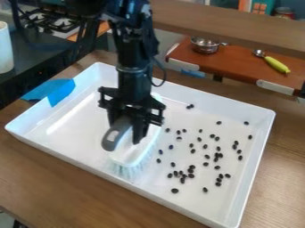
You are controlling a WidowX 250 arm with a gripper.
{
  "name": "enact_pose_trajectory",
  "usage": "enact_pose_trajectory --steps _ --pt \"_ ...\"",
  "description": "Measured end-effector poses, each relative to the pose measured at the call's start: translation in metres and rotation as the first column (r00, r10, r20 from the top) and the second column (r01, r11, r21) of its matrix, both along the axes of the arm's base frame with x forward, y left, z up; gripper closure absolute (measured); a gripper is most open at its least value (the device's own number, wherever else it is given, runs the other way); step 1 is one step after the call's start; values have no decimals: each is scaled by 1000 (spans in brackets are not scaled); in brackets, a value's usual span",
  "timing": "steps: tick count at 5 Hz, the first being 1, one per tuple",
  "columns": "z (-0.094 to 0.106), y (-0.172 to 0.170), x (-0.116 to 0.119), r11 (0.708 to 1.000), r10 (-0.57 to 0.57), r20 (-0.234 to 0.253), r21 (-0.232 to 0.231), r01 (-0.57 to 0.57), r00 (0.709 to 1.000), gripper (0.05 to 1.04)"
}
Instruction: Sweep into pile
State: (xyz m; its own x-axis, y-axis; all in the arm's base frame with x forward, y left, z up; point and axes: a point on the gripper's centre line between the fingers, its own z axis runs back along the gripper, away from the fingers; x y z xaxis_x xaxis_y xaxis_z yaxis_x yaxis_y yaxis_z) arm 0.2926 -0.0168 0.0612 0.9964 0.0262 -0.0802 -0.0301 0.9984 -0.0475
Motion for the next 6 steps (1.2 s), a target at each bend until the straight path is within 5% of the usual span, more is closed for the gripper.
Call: enact_pose_trajectory --steps 4,6 --pt "1 -113 -2 999 -7 3 -39 7 1000 584" --pt "11 -98 -1 1000 -1 2 -20 1 1000 584"
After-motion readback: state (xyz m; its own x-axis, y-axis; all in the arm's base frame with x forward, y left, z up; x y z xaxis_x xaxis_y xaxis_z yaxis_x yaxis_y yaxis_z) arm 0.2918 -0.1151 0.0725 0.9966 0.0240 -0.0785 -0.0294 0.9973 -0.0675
